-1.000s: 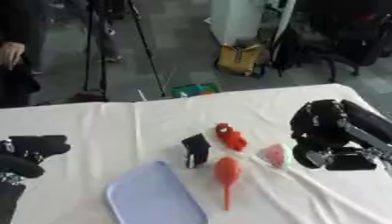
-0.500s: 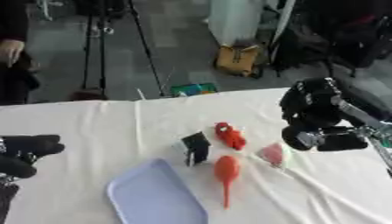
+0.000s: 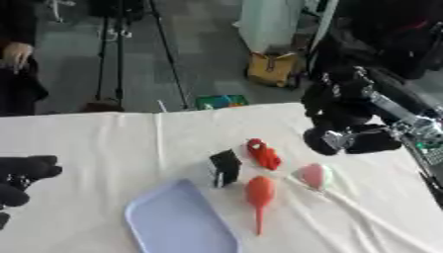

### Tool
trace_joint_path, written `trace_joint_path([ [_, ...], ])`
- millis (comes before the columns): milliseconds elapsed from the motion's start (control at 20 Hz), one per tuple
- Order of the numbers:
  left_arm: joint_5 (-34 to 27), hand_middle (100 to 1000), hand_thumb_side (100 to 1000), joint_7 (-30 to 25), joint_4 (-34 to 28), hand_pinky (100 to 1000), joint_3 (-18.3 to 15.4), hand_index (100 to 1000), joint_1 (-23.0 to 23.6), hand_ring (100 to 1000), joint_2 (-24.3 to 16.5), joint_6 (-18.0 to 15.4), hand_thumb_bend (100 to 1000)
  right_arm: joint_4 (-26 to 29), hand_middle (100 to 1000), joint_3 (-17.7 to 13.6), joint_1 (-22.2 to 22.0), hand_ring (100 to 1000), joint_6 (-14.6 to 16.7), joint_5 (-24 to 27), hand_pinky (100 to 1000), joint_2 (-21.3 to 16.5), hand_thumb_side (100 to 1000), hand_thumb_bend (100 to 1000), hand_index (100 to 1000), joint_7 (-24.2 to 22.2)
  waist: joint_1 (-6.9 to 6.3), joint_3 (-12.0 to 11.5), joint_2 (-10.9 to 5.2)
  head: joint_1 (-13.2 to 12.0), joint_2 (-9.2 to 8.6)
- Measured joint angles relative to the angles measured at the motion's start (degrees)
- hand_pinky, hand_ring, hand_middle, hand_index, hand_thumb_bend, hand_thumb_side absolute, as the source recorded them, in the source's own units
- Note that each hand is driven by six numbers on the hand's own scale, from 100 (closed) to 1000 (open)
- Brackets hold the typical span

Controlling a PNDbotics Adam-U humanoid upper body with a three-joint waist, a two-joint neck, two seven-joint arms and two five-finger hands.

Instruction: Pick up objects on the table and place them in the box.

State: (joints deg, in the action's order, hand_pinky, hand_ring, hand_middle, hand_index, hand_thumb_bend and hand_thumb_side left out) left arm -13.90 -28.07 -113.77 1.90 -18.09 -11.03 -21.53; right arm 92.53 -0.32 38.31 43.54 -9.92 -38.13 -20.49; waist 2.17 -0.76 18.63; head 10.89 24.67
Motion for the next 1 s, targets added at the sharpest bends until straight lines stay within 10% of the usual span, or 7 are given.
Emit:
trace_joint_path([
  [1000, -1.03, 737, 976, 0.03, 0.00, 846, 0.36, 677, -0.67, 845, -0.05, -0.97, 100, -4.45, 541, 1.24, 5.24, 621, -3.91, 2.70, 403, 2.78, 100, 100, 533, -3.91, 1.52, -5.62, 0.23, 3.19, -0.28],
])
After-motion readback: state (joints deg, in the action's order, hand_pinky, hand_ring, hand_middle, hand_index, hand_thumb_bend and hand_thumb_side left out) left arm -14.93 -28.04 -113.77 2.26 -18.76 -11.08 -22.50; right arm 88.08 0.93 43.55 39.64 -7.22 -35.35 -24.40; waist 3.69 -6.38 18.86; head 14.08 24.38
